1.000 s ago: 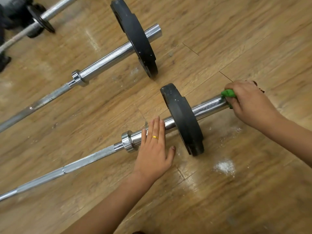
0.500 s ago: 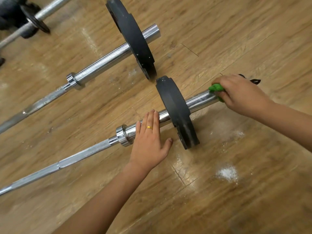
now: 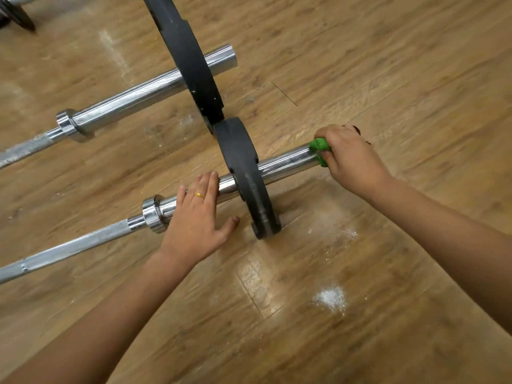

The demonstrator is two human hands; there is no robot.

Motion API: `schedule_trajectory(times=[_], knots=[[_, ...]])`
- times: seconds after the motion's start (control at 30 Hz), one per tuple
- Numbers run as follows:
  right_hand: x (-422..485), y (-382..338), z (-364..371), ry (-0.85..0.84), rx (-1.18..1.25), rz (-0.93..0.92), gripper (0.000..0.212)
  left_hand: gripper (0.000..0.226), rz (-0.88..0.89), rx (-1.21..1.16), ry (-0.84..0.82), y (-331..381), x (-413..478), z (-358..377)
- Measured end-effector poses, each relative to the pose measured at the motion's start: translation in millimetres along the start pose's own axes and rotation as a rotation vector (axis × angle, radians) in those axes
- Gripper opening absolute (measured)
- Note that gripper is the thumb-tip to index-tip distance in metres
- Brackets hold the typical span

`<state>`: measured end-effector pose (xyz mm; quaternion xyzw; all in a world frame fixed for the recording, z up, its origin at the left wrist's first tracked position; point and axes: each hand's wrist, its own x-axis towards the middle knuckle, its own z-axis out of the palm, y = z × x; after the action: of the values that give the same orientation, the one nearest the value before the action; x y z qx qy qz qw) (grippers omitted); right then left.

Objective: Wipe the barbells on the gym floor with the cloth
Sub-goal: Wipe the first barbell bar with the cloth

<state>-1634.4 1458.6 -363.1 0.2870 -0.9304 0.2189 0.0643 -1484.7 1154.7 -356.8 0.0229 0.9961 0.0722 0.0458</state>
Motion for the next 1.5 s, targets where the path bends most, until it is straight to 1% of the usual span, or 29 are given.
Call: schedule_trajectory(times=[0.07,0.1,0.2,0.23,0.33,0.37,0.43,0.5,0.53,0.6,0.67,0.73,0.8,0.83,0.87,0.93,1.0,1.1,1.17,1.2,1.3,1.33,1.4,1.5], knots=[[2.1,1.8,-2.6,-0.052,-0.012,-0.052,0.022,0.097,0.004,-0.002,-0.001,-2.3,3.0,0.3],[4.5,6.7,-5.6,-0.061,-0.018,-0.032,0.023,0.098,0.009,-0.003,0.003,-3.3,4.0,0.8],[7.4,17.3,-11.0,-0.003,-0.003,0.133,0.021,0.098,0.007,0.001,0.024,-3.2,5.7,2.6],[6.5,14.1,-10.3,0.011,-0.001,0.132,0.021,0.098,0.002,0.004,0.03,-2.4,6.0,3.0],[2.2,3.6,-5.8,-0.063,-0.009,-0.036,0.024,0.098,-0.006,0.011,0.051,-0.8,4.5,4.7],[2.1,4.4,-6.7,-0.093,-0.006,-0.057,0.025,0.098,-0.006,0.018,0.055,-0.5,3.2,5.4],[4.9,10.2,-10.4,-0.086,0.015,0.023,0.025,0.098,-0.005,0.032,0.057,0.9,0.5,6.9],[3.7,10.3,-9.9,-0.015,0.033,0.131,0.024,0.097,-0.008,0.033,0.063,2.9,-1.6,8.5],[0.9,5.6,-7.9,0.012,0.035,0.135,0.024,0.097,-0.008,0.032,0.065,3.8,-3.0,9.3],[-6.7,-4.9,-3.6,-0.002,0.031,0.051,0.023,0.097,-0.005,0.028,0.066,5.2,-7.0,10.5],[-13.2,-5.1,-4.9,-0.073,0.037,-0.018,0.025,0.098,-0.001,0.023,0.063,6.4,-12.3,11.5],[-13.2,4.1,-9.3,-0.084,0.048,0.035,0.027,0.098,0.0,0.019,0.059,8.7,-17.7,12.1],[-14.3,5.6,-10.2,-0.015,0.059,0.141,0.026,0.098,-0.003,0.018,0.062,11.9,-21.6,12.9],[-16.0,1.6,-8.4,0.01,0.058,0.164,0.025,0.098,-0.006,0.018,0.062,13.3,-23.4,13.2],[-18.6,-3.9,-6.3,0.011,0.052,0.149,0.024,0.098,-0.007,0.015,0.058,14.3,-25.3,13.9],[-25.3,-9.1,-5.0,-0.052,0.045,0.052,0.025,0.098,-0.005,0.013,0.05,15.6,-29.6,15.4],[-28.1,-4.1,-10.2,-0.099,0.05,0.041,0.025,0.098,-0.002,0.011,0.047,17.4,-34.3,17.2],[-28.5,-1.0,-14.0,-0.006,0.063,0.151,0.02,0.098,0.001,0.0,0.046,20.9,-41.4,19.1],[-34.4,-12.2,-10.0,0.043,0.063,0.129,0.016,0.098,0.007,-0.008,0.044,22.5,-45.6,19.8],[-38.7,-16.8,-8.2,0.035,0.056,0.093,0.018,0.098,0.008,-0.017,0.043,23.4,-47.9,20.3],[-49.0,-11.2,-12.2,-0.074,0.022,0.003,0.034,0.097,0.013,-0.025,0.037,26.4,-56.0,20.9],[-50.8,-5.5,-14.8,-0.084,0.027,-0.013,0.035,0.097,0.015,-0.023,0.034,27.5,-58.5,21.2],[-54.4,1.7,-18.4,-0.047,0.075,0.004,0.028,0.098,0.016,-0.021,0.026,30.0,-63.1,22.0],[-63.1,-5.8,-17.2,0.027,0.095,0.075,0.029,0.098,0.013,-0.025,0.016,34.6,-69.6,22.2]])
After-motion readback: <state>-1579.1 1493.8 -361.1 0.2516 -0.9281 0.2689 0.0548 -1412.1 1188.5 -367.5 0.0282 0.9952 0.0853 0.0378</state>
